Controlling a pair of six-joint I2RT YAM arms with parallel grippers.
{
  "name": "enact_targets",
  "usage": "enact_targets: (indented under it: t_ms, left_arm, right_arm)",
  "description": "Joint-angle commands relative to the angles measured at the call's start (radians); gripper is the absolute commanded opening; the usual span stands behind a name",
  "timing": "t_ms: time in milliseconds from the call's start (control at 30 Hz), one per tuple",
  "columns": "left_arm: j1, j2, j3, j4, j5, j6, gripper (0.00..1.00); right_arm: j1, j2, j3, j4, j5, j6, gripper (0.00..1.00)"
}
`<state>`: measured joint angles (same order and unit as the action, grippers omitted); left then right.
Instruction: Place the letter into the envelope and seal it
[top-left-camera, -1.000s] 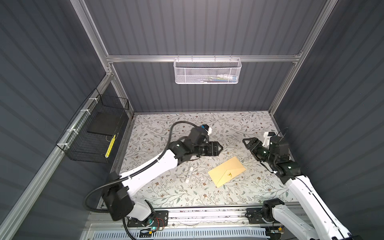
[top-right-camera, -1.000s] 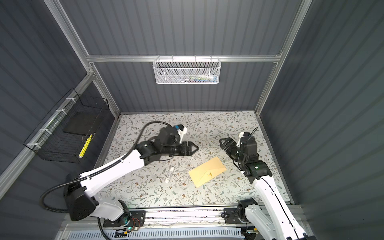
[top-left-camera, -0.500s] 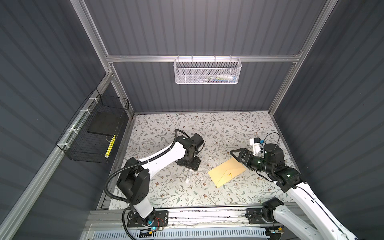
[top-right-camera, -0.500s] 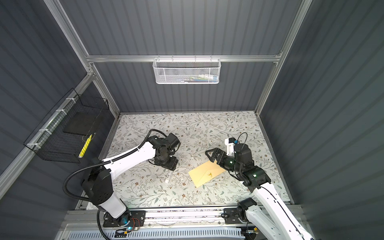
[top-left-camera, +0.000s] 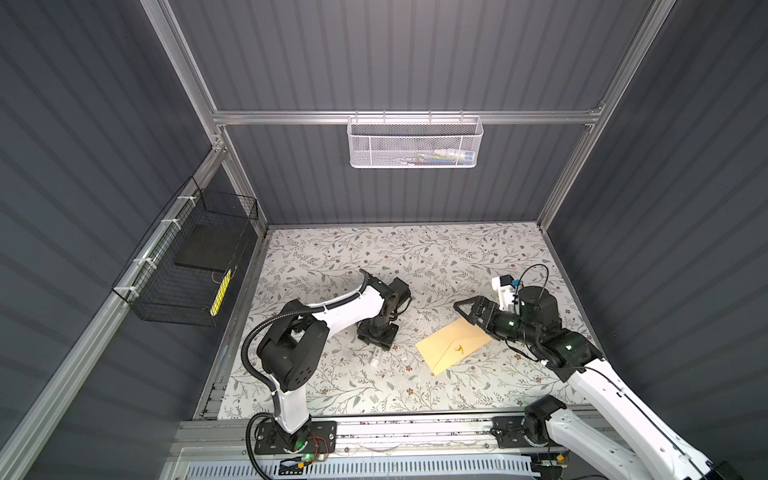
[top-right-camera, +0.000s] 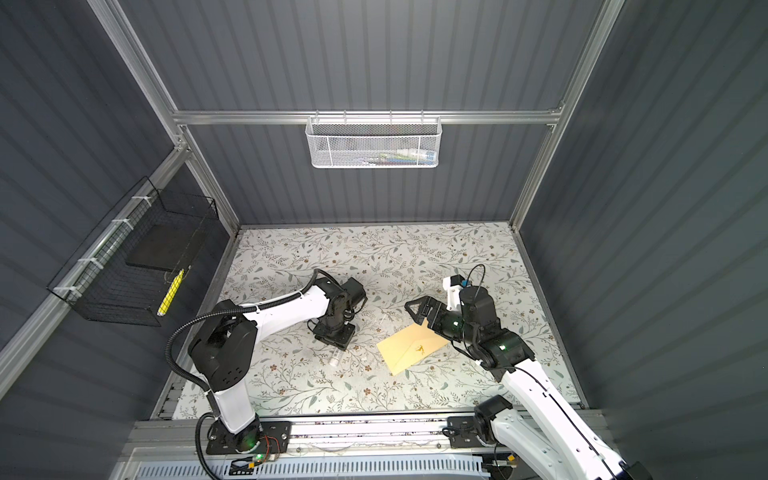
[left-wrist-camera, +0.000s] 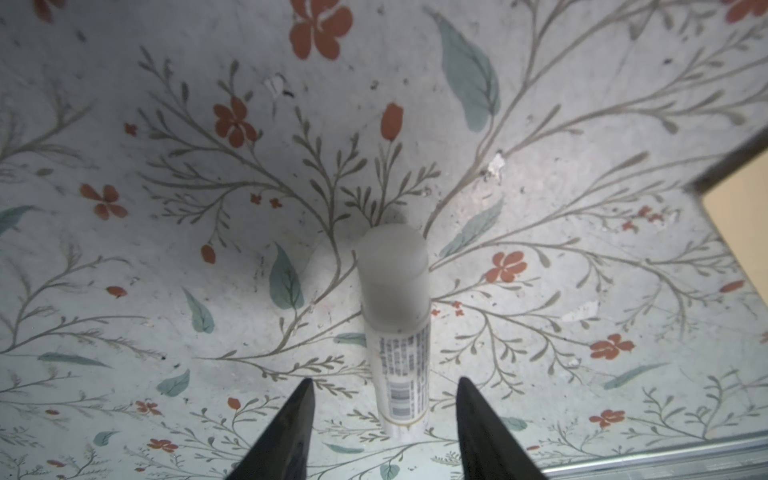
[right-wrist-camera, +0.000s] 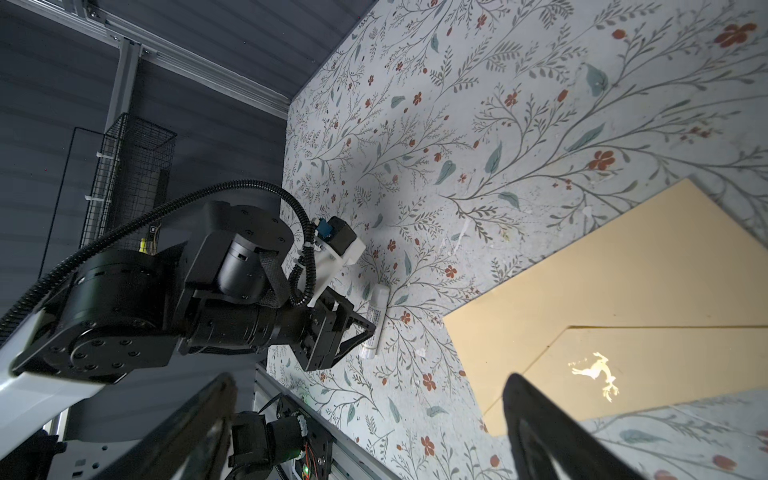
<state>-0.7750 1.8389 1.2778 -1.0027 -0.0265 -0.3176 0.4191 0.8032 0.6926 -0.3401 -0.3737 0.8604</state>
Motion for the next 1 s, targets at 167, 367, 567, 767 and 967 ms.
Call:
enact_targets:
  t_ms: [167, 367, 567, 767, 967]
  left_arm:
    - [0.006, 0.049, -0.074, 0.090, 0.015, -0.033, 0.46]
    - [0.014, 0.052, -0.118, 0.148, 0.028, -0.052, 0.29]
    - [0.046, -0.087, -0.138, 0.221, 0.079, -0.101, 0.11]
    - [0.101, -0.439, -0.199, 0.750, 0.220, -0.395, 0.09]
    - [0.100, -0.546, -0.416, 1.673, 0.103, -0.852, 0.07]
  right_arm:
    - [0.005, 0.007, -0.013, 0.044, 0.003, 0.008, 0.99]
    - [0.006, 0.011, -0.009, 0.060, 0.003, 0.011, 0.99]
    - [0.012, 0.021, 0.008, 0.089, -0.025, 0.005, 0.99]
    - [0.074, 0.041, -0.068, 0.428, -0.055, 0.186, 0.99]
    - [0.166, 0.177, -0.051, 0.856, -0.028, 0.388, 0.99]
